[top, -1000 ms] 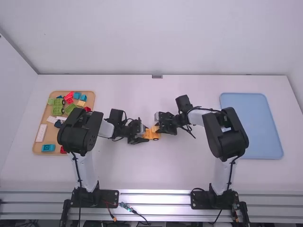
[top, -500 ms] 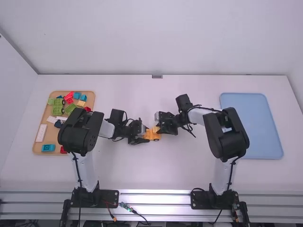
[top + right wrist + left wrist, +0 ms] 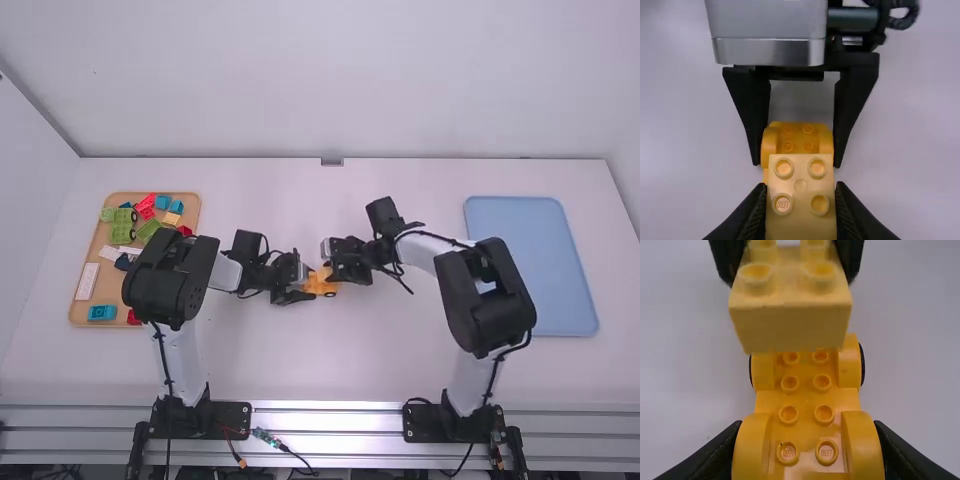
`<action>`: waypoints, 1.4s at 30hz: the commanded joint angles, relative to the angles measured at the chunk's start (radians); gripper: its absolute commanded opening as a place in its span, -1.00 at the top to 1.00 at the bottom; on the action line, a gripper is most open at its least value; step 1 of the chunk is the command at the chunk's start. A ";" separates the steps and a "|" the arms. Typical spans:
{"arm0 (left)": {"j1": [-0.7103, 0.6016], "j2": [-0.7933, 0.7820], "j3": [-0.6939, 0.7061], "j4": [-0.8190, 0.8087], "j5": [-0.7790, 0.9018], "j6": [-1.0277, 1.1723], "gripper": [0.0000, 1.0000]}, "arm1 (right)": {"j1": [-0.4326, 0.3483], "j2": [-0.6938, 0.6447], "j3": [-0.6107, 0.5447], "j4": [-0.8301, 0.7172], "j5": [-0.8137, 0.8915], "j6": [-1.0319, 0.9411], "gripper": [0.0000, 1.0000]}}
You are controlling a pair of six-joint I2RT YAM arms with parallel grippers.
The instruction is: Assemble lego blocks to make yellow taxi
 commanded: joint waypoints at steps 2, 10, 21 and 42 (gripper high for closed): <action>0.001 0.011 0.002 -0.011 -0.039 0.006 -0.11 | 0.007 -0.019 -0.066 0.071 0.040 0.066 0.81; 0.001 0.011 0.012 -0.034 -0.038 0.006 -0.11 | 0.005 -0.020 -0.102 0.141 0.056 0.079 0.74; -0.008 0.011 0.041 -0.135 -0.038 0.081 -0.08 | -0.005 -0.019 -0.102 0.146 0.057 0.079 0.72; -0.014 0.011 0.011 -0.097 -0.040 0.116 -0.12 | -0.005 -0.019 -0.103 0.133 0.053 0.083 0.71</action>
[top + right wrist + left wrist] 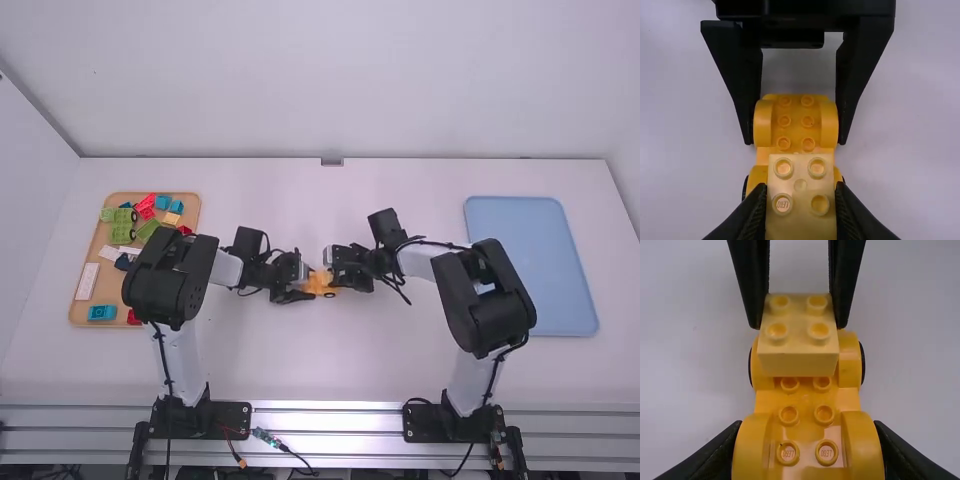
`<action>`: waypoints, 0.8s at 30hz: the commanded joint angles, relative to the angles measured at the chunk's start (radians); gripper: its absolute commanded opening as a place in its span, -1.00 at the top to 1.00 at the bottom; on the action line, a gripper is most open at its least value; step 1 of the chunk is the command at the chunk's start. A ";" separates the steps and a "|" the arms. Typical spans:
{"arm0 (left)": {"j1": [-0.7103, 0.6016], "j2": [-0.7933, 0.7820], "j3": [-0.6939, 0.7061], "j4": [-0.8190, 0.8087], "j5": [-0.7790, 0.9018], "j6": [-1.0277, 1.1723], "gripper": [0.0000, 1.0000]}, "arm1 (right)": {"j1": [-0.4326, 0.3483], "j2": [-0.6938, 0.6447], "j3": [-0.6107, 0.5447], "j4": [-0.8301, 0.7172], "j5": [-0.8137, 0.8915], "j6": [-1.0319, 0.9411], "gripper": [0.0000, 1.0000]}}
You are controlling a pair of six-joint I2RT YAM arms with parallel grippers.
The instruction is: Assemble lego blocks to make yellow taxi
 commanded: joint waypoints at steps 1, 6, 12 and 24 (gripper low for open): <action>-0.009 0.011 -0.032 0.012 -0.036 0.031 -0.12 | 0.002 -0.019 -0.009 -0.009 -0.004 0.004 0.71; -0.009 0.011 -0.039 0.032 -0.036 0.032 -0.11 | 0.001 -0.019 -0.008 -0.015 -0.008 0.004 0.71; -0.009 0.011 -0.037 0.035 -0.036 0.031 -0.13 | 0.001 -0.019 -0.009 -0.015 -0.008 0.006 0.71; -0.017 0.011 -0.038 0.066 -0.036 -0.010 -0.11 | 0.001 -0.019 -0.008 -0.004 -0.007 0.045 0.70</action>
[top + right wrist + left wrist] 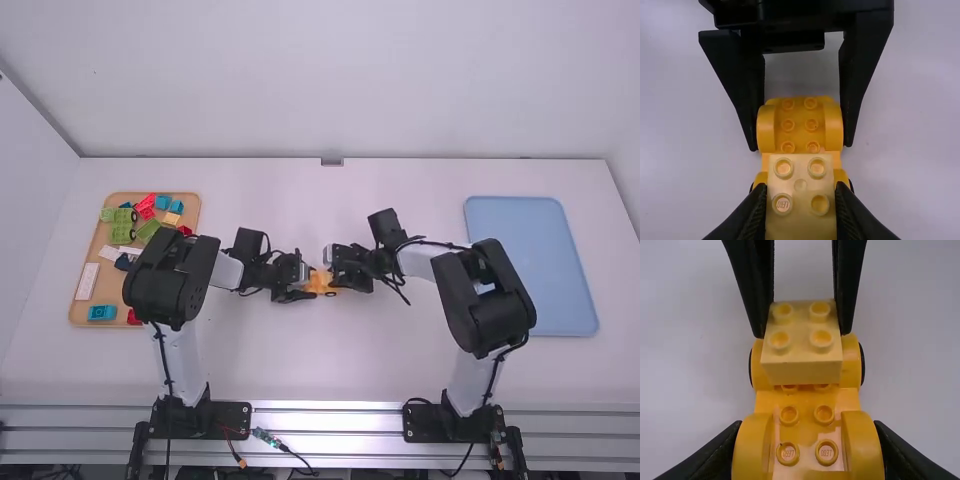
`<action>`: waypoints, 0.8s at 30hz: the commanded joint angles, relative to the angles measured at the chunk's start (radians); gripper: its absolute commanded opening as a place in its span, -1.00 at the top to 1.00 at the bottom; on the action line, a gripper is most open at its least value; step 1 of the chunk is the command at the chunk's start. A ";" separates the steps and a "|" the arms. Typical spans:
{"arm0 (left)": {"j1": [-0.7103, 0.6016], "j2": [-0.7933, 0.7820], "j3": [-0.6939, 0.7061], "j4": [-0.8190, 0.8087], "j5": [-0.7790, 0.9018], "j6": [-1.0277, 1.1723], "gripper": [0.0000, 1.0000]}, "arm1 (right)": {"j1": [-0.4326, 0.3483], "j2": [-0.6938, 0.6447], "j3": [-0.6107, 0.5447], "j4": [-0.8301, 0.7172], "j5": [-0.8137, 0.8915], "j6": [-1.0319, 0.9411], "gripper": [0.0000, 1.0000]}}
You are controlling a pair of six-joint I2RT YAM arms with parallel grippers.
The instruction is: Assemble lego blocks to make yellow taxi
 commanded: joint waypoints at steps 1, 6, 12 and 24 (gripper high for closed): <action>-0.010 0.011 -0.018 -0.010 -0.033 0.008 -0.11 | 0.001 -0.019 -0.008 -0.003 -0.005 0.006 0.70; -0.010 0.011 -0.018 -0.013 -0.034 0.009 -0.12 | 0.001 -0.019 -0.008 -0.003 -0.004 0.006 0.68; -0.010 0.011 -0.018 -0.013 -0.034 0.008 -0.12 | 0.001 -0.019 -0.008 -0.003 -0.002 0.006 0.54; -0.010 0.011 -0.015 -0.009 -0.034 -0.010 -0.13 | 0.001 -0.019 -0.008 -0.003 -0.002 0.006 0.03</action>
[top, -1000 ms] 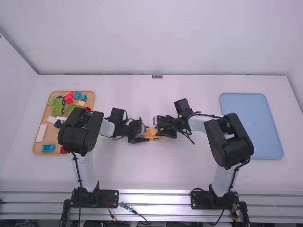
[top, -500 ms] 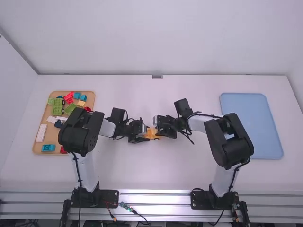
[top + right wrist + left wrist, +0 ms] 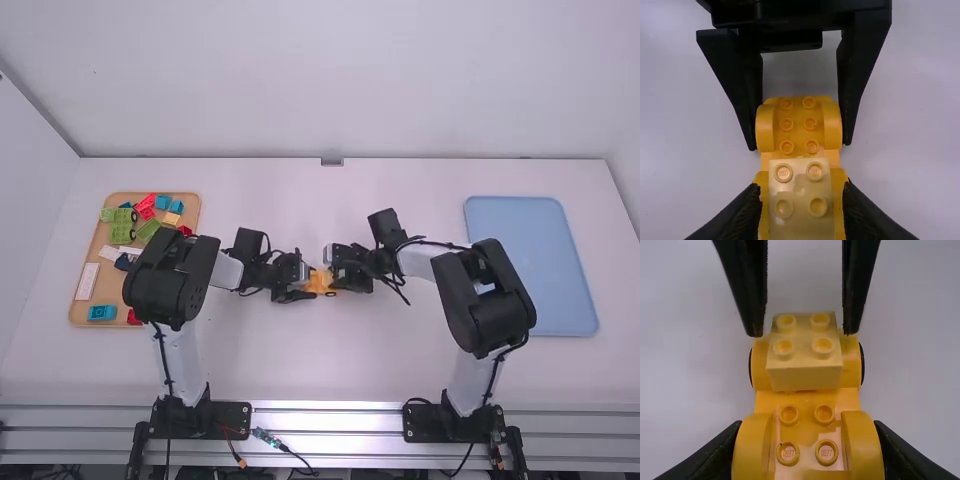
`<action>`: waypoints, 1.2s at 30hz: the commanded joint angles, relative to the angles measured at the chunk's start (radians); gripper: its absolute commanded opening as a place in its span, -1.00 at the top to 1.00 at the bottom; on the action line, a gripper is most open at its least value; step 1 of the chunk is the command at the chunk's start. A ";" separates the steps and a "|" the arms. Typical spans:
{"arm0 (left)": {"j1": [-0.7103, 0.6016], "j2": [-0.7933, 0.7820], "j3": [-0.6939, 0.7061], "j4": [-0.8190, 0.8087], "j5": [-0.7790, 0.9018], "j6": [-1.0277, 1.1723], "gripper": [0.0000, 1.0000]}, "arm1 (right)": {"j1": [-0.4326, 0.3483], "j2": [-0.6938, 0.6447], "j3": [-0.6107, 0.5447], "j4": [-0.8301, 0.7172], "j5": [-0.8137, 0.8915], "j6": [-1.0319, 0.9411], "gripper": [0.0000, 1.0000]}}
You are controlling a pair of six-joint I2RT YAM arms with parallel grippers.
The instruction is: Assemble lego blocks to make yellow taxi
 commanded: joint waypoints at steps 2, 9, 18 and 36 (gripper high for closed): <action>-0.010 0.011 -0.015 -0.008 -0.032 0.005 -0.12 | 0.001 -0.019 -0.008 -0.003 -0.006 -0.001 -0.03; -0.010 0.011 -0.016 -0.008 -0.032 0.008 -0.11 | 0.000 -0.036 -0.008 0.026 -0.037 -0.001 -0.42; -0.010 0.011 -0.016 -0.008 -0.035 0.005 -0.10 | -0.050 -0.123 -0.008 -0.032 -0.140 -0.001 1.00; -0.010 0.011 -0.018 -0.009 -0.032 -0.003 -0.06 | -0.064 -0.007 -0.009 -0.033 -0.246 -0.098 1.00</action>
